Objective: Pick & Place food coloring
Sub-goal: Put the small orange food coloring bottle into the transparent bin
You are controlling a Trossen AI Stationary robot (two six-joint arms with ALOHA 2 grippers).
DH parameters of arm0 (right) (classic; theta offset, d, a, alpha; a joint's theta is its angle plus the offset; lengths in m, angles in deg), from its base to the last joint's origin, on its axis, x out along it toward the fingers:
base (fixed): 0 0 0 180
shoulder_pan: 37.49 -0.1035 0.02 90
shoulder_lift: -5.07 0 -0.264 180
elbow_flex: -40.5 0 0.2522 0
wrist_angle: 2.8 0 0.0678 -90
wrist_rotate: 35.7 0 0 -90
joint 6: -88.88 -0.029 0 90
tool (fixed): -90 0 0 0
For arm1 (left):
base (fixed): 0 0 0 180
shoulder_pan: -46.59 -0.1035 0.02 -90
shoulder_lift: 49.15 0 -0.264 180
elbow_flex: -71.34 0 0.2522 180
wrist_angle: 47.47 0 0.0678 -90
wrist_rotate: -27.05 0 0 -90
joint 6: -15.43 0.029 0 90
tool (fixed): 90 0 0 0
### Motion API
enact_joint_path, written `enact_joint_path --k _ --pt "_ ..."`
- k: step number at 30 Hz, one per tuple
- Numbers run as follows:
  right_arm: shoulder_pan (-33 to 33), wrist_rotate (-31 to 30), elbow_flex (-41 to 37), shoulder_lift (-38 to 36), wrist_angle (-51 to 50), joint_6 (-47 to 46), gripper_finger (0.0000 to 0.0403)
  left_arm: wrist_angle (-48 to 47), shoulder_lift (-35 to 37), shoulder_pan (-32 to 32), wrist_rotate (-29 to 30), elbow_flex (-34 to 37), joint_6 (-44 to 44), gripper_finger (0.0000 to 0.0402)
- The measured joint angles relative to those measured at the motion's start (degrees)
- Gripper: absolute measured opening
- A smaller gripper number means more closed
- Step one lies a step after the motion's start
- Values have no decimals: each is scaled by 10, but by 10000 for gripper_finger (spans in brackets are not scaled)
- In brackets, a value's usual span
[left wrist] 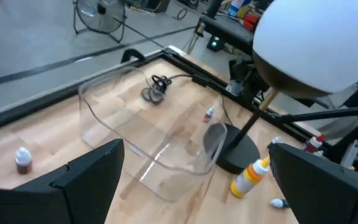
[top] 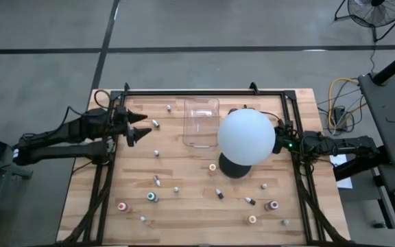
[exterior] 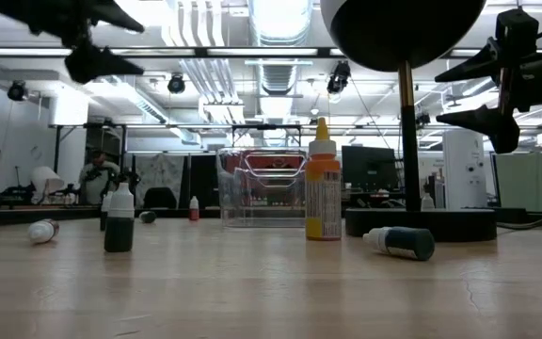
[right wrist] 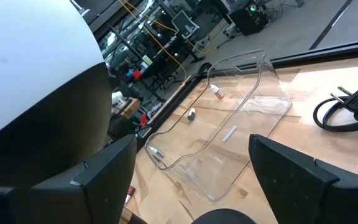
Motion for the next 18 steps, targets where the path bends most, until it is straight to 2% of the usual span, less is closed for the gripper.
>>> enact_joint_path --k 8,18 --pt "0 0 0 0 0 0 302 -91 -115 -12 78 -146 36 371" --pt "0 0 0 0 0 0 302 -239 -263 -73 85 -350 70 371"
